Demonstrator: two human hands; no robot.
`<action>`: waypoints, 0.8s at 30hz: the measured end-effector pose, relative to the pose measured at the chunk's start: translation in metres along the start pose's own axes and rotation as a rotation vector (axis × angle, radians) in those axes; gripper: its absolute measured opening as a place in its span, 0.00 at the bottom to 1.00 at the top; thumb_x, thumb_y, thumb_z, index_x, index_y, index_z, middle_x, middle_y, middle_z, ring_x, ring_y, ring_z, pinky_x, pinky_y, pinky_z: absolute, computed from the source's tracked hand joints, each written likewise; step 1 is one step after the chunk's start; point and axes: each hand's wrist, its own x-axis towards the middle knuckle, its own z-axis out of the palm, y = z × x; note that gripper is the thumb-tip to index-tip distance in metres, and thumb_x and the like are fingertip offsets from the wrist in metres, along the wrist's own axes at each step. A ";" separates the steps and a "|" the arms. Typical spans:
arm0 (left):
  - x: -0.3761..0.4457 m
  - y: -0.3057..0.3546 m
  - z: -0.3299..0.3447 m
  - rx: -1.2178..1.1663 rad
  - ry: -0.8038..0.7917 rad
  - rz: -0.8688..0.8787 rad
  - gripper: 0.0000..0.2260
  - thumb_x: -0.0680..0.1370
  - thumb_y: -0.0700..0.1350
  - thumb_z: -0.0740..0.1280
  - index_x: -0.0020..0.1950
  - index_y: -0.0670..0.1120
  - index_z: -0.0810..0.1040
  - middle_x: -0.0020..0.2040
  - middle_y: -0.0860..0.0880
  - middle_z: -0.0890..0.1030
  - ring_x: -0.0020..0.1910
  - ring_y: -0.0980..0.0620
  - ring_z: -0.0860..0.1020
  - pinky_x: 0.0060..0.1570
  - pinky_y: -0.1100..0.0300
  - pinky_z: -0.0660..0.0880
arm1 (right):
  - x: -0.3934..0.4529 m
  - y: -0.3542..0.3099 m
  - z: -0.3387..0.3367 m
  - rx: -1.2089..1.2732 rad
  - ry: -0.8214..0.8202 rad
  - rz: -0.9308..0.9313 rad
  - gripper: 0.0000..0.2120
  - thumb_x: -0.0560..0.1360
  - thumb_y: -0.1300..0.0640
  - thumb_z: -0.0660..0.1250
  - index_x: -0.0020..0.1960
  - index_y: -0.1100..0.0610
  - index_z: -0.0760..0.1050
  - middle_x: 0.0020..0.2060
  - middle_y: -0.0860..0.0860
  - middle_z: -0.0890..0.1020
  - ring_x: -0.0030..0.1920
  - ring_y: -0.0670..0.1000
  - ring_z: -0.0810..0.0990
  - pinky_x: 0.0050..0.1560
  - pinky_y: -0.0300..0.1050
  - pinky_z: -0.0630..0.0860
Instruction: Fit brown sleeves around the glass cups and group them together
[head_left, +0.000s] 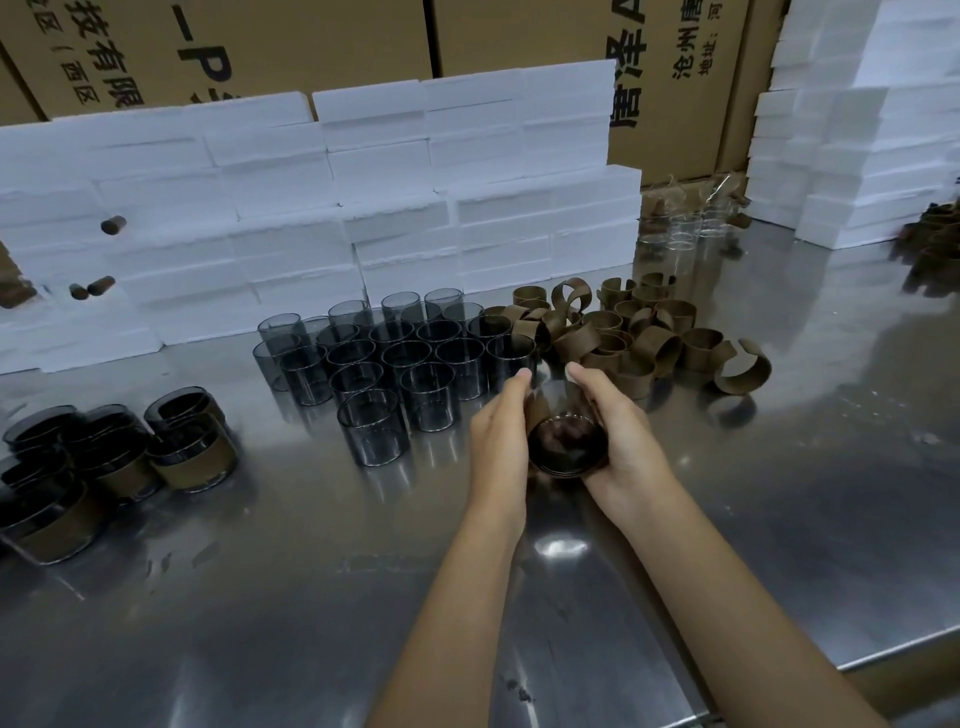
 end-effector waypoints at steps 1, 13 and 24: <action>0.000 0.000 -0.001 -0.004 0.002 0.007 0.15 0.81 0.56 0.67 0.37 0.58 0.87 0.41 0.51 0.88 0.42 0.55 0.87 0.40 0.61 0.80 | -0.001 0.000 0.000 -0.013 -0.006 0.004 0.19 0.77 0.57 0.72 0.65 0.65 0.79 0.56 0.63 0.85 0.49 0.56 0.86 0.44 0.46 0.84; 0.003 -0.002 0.003 -0.004 0.016 0.012 0.17 0.82 0.51 0.68 0.37 0.50 0.89 0.40 0.47 0.88 0.38 0.53 0.86 0.36 0.64 0.79 | 0.009 0.007 -0.006 -0.032 -0.050 0.001 0.04 0.73 0.59 0.75 0.47 0.58 0.84 0.41 0.57 0.86 0.40 0.54 0.86 0.41 0.47 0.82; 0.003 -0.003 0.001 0.065 -0.008 0.003 0.19 0.81 0.58 0.68 0.36 0.50 0.87 0.38 0.47 0.87 0.38 0.52 0.85 0.35 0.64 0.78 | 0.008 0.004 -0.005 -0.094 -0.038 -0.059 0.05 0.73 0.61 0.75 0.38 0.57 0.83 0.35 0.55 0.85 0.34 0.52 0.85 0.34 0.43 0.81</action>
